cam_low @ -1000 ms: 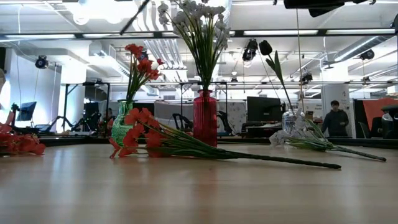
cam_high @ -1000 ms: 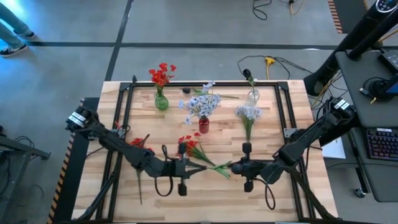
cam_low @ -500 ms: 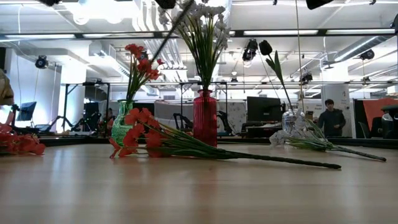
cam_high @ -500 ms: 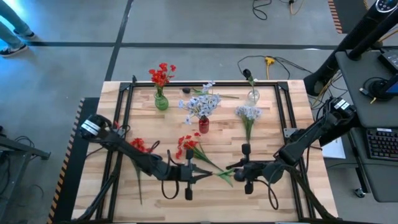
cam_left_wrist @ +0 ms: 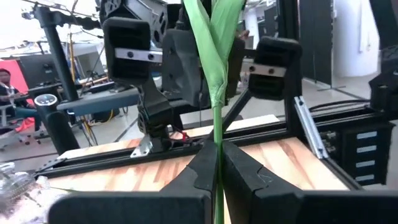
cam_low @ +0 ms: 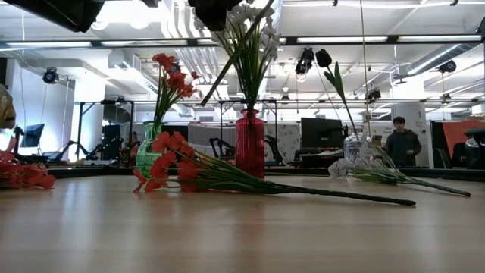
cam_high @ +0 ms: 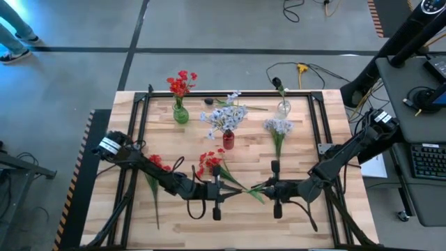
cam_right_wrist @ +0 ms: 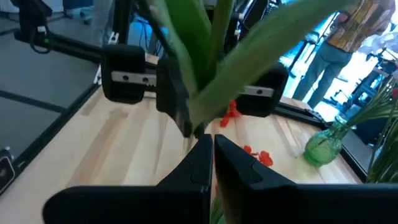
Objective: Sort flowers into vase by color
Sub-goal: Put the bottom black flower into the transparent vase
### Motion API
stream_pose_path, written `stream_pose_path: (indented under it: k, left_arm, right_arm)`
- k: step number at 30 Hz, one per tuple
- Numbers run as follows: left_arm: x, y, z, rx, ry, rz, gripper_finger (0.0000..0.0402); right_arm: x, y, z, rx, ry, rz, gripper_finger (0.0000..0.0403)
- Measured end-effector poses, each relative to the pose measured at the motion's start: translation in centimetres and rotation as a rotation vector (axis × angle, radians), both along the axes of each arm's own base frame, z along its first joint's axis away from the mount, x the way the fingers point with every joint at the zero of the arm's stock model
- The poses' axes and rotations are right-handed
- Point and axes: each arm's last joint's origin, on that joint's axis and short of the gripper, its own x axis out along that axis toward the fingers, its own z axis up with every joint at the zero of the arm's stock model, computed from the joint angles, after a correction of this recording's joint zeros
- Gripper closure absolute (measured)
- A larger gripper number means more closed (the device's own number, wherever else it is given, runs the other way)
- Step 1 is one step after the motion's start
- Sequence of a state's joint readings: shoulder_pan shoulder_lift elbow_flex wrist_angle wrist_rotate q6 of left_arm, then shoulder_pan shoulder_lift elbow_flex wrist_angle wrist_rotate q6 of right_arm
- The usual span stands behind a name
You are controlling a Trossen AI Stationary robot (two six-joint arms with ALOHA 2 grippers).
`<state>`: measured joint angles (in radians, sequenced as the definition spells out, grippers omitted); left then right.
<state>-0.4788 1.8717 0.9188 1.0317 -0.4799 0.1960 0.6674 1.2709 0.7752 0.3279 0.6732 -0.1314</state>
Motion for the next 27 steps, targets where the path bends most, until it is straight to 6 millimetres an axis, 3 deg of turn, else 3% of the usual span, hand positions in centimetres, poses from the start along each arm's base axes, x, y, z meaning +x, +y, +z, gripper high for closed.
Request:
stream_pose_path:
  k: [7,21,27]
  left_arm:
    - [0.0,0.2,0.0,0.006,0.004,0.065,0.0401]
    - [-0.1,0.4,0.1,0.004,0.002,0.124,0.0401]
    - [0.2,0.3,0.6,-0.009,-0.018,0.126,0.0401]
  right_arm:
    - [0.0,0.1,0.3,0.043,-0.008,-0.002,0.0362]
    - [0.0,-0.2,1.2,0.110,-0.078,-0.048,0.0204]
    - [0.4,-0.5,1.6,0.114,-0.119,-0.044,0.0182]
